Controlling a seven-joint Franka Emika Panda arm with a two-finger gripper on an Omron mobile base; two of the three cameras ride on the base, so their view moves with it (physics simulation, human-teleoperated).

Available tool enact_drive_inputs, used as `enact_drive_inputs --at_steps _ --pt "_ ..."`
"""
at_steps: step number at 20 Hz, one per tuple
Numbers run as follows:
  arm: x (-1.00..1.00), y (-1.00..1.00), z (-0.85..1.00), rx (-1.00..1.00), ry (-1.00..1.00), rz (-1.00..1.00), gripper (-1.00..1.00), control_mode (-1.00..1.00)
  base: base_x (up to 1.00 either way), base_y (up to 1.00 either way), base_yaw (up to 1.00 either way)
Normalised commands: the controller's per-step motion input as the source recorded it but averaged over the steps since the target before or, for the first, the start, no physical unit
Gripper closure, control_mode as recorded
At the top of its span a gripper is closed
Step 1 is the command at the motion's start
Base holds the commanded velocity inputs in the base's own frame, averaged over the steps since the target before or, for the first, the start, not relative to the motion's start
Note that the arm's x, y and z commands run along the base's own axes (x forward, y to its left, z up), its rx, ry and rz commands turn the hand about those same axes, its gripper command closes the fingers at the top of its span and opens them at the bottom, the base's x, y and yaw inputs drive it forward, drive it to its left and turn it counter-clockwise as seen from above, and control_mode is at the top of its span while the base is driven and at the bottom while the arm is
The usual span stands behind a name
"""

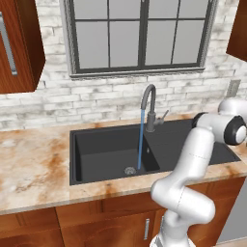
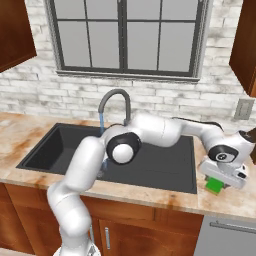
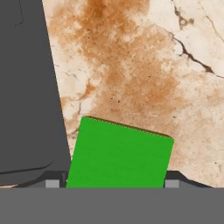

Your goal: Soak the sponge with water for a few seconds and then drop it inside the sink.

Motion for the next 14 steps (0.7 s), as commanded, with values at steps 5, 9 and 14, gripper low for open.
enact_drive_inputs --at_steps 5,9,14 --pt "0.00 0.78 0.00 0.00 -0.04 -0.03 1.00 -1.00 0.00 0.00 0.00" --pt "0.00 0.68 0.10 0.00 -0.06 0.00 1.00 -1.00 0.00 0.00 0.00" --pt "0.00 0.62 0.12 0.00 -0.07 0.00 1.00 -1.00 0.00 0.00 0.00"
